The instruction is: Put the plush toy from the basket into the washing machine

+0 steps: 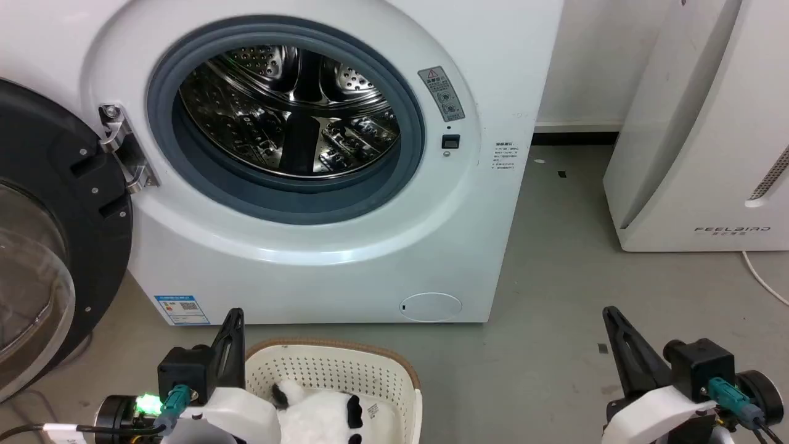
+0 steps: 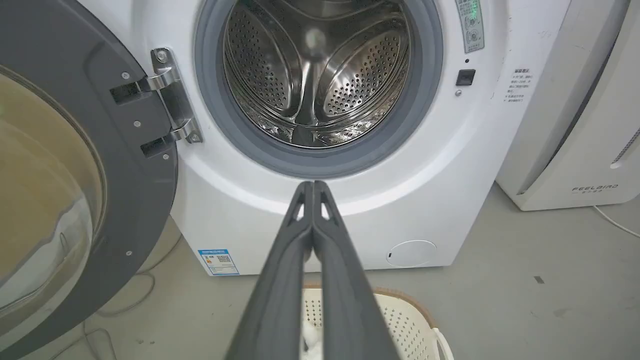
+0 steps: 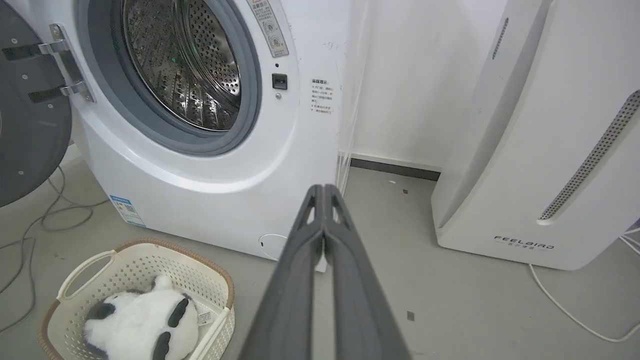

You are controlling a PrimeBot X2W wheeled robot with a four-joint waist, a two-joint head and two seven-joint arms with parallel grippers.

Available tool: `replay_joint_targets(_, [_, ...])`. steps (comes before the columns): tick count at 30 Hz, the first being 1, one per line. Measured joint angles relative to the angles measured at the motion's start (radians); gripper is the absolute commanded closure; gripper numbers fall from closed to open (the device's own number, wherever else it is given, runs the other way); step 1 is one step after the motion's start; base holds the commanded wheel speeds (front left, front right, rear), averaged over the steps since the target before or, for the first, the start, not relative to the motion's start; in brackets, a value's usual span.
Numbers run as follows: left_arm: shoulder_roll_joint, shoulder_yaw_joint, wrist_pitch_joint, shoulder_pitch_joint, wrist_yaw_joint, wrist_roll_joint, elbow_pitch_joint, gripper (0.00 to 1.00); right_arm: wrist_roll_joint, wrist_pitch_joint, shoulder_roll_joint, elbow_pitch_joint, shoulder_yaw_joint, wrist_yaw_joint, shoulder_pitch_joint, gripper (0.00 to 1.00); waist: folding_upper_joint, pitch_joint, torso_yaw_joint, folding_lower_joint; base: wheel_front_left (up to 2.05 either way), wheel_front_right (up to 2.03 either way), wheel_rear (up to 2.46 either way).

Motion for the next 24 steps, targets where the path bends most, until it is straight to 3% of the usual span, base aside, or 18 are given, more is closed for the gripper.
replay_joint_targets(4, [0.000, 0.000, 0.000, 0.000, 0.000, 0.000, 0.000, 1.00, 0.000, 0.000, 0.000, 0.000, 0.000, 0.000, 0.000, 1.00, 0.0000, 0.000, 0.000, 0.0000, 0.00, 0.00, 0.00])
replay_joint_targets(5, [0.000, 0.000, 0.000, 0.000, 0.000, 0.000, 0.000, 0.00, 0.000, 0.000, 0.000, 0.000, 0.000, 0.000, 0.000, 0.00, 0.0000, 0.000, 0.000, 0.0000, 0.00, 0.00, 0.00])
replay_joint_targets(24, [0.000, -0.013, -0.025, 0.001, 0.002, -0.013, 0.009, 0.00, 0.011, -0.026, 0.000, 0.001, -0.017, 0.000, 0.001, 0.00, 0.0000, 0.009, -0.005, 0.0000, 0.00, 0.00, 0.00])
